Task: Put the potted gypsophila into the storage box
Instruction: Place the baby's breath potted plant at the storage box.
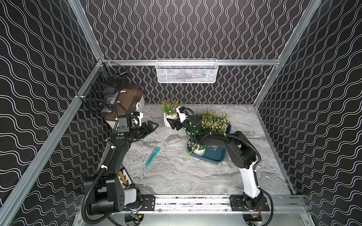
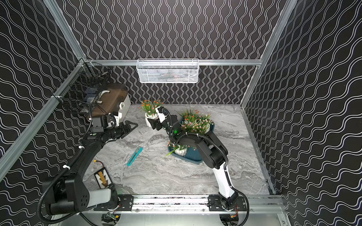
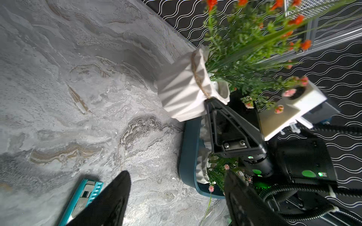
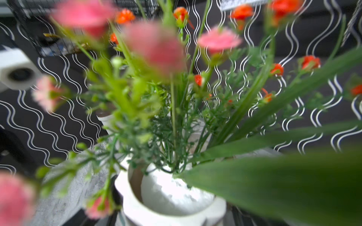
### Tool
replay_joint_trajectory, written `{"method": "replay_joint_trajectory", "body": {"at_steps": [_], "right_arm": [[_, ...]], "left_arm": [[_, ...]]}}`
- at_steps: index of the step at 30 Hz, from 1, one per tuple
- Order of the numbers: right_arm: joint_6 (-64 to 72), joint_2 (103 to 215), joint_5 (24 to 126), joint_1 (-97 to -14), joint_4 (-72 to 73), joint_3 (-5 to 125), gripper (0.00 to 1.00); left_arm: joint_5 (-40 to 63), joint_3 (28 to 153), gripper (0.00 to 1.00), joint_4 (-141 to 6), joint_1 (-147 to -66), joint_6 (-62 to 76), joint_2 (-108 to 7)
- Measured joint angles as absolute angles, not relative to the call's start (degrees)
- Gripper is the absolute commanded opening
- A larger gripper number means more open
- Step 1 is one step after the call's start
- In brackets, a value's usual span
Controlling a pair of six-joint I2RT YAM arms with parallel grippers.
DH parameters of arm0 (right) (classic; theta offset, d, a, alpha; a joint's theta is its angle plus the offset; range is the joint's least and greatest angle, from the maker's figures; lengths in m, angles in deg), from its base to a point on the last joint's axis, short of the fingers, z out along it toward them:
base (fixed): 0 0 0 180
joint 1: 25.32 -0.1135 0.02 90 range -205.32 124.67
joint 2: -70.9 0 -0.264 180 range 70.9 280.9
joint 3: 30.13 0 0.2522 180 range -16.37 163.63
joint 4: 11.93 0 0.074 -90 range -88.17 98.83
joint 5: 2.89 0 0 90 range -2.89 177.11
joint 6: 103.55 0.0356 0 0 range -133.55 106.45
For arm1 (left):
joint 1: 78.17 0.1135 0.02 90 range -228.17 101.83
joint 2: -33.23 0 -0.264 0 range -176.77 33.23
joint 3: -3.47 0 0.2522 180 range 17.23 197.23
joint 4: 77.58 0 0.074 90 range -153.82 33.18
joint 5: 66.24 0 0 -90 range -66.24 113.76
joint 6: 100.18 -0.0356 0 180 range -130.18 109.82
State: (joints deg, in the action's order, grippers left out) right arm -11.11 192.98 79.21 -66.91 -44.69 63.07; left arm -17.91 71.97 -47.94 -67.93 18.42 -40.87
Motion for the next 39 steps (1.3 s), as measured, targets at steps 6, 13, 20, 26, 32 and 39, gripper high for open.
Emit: {"method": "replay_joint_trajectory", "body": {"at_steps": [6, 13, 20, 26, 32, 39], "right_arm": [[-10.98, 187.87, 79.34, -67.32, -44.8, 60.84, 0.83], [-10.72, 178.95, 79.95, -67.69, -44.76, 56.32, 0.83], [-10.11, 167.98, 82.16, -67.91, -43.86, 48.54, 0.83], [-10.44, 157.4, 83.97, -67.96, -40.14, 41.87, 0.83], [-11.62, 147.74, 86.94, -67.96, -32.6, 38.81, 0.83], [-12.56, 138.08, 90.57, -67.96, -23.99, 35.16, 0.82]], "left_arm": [[-17.93, 71.84, 0.78, -47.94, -67.93, 18.44, -40.68], [-18.06, 71.49, 0.78, -48.36, -67.93, 18.64, -40.42], [-19.63, 71.03, 0.79, -49.38, -67.95, 19.91, -39.96], [-21.47, 70.88, 0.79, -51.13, -69.75, 20.13, -39.72], [-24.07, 70.88, 0.8, -53.14, -74.51, 20.32, -38.69], [-25.45, 70.88, 0.8, -53.86, -78.16, 20.28, -38.19]]}}
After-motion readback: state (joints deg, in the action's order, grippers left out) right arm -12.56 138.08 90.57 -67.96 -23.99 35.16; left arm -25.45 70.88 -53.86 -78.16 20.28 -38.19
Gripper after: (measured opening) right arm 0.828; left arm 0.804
